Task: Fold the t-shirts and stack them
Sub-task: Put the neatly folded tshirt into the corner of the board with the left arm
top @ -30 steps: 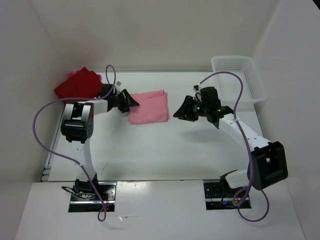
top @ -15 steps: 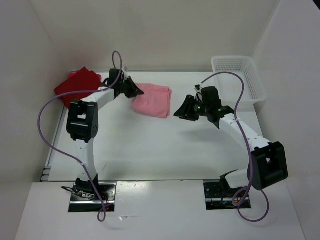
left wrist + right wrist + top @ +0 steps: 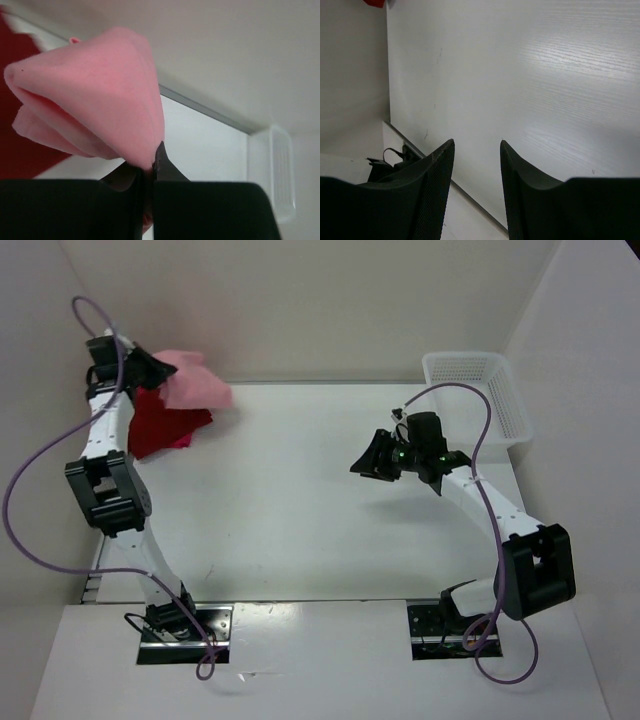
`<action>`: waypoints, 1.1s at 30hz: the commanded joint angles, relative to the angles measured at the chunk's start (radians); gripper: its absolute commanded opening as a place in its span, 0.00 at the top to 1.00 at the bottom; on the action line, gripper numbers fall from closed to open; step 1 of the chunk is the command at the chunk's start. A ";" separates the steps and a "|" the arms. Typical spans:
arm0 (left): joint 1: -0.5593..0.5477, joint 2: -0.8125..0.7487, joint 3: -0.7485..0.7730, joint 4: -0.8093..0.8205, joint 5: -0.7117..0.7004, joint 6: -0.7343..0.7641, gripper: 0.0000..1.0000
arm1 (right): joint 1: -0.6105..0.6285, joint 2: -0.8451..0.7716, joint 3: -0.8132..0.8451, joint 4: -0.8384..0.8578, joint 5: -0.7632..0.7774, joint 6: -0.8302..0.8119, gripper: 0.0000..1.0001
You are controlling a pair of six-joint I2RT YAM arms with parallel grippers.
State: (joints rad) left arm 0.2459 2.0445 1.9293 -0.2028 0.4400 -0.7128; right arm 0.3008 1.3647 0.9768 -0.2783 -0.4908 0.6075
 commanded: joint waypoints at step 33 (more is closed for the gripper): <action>0.212 -0.851 -0.934 -0.102 -0.179 -0.061 0.00 | -0.012 -0.062 -0.052 -0.114 0.038 -0.115 0.00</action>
State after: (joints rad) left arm 0.5449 1.2270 1.0260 -0.2405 0.2058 -0.8124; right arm 0.2943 1.3369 0.9287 -0.3431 -0.5297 0.5255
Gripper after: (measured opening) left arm 0.995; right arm 0.994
